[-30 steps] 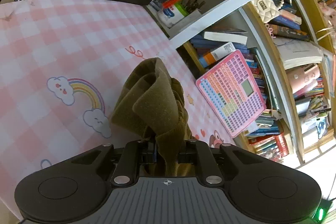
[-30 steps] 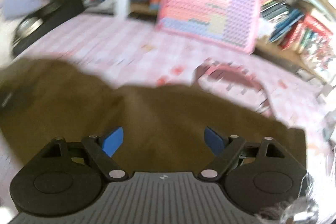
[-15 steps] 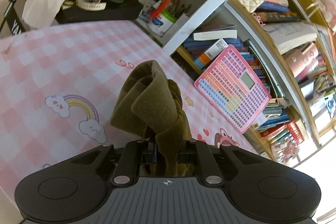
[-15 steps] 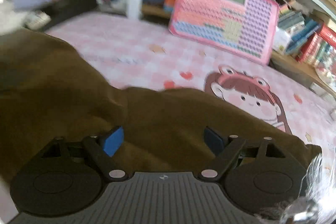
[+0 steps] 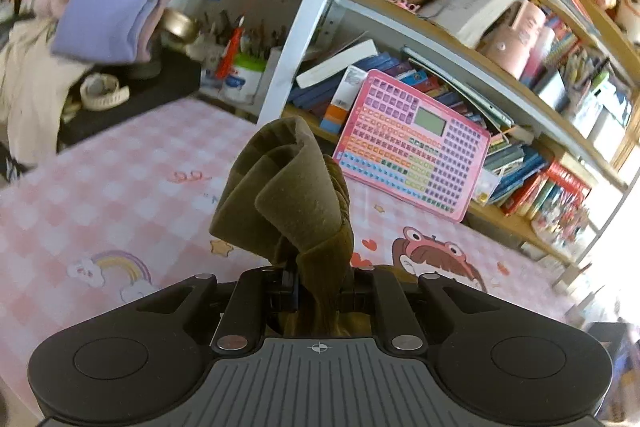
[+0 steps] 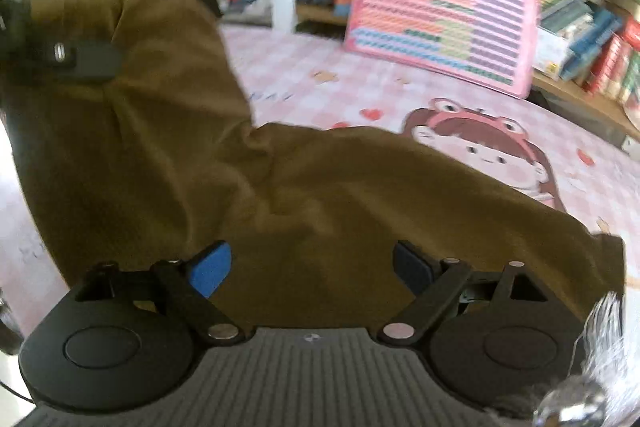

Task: Fold clothes

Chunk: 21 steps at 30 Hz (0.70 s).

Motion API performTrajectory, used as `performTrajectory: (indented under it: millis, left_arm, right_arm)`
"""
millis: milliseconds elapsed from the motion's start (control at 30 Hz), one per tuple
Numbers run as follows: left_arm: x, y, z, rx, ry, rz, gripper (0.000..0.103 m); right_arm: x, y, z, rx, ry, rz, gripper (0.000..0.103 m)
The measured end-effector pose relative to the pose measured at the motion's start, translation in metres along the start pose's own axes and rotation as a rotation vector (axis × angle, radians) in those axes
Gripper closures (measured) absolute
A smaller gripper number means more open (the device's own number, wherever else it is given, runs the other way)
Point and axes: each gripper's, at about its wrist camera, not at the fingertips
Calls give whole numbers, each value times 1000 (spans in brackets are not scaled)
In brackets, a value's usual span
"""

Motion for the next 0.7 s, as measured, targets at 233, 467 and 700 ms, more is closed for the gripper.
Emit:
performTrajectory:
  millis: [233,467,700]
  left_arm:
    - [43,7,1,-4,-66,205,89]
    - [94,30,12,-31,-109,448,88]
    - [150,82,36,-212,-36,574,51]
  right_arm:
    - [61,32,-46,-11,25,116,15]
    - [117,57,-76,-44,66,253,15]
    - [144,80,-92,-70,57,280,15]
Point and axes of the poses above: each gripper's, at about its wrist camera, not at the fingertips, and z roughly the way its jaws point, x to its right, y to its underside, and after that the axes turned 1 degree about -y, right-handed
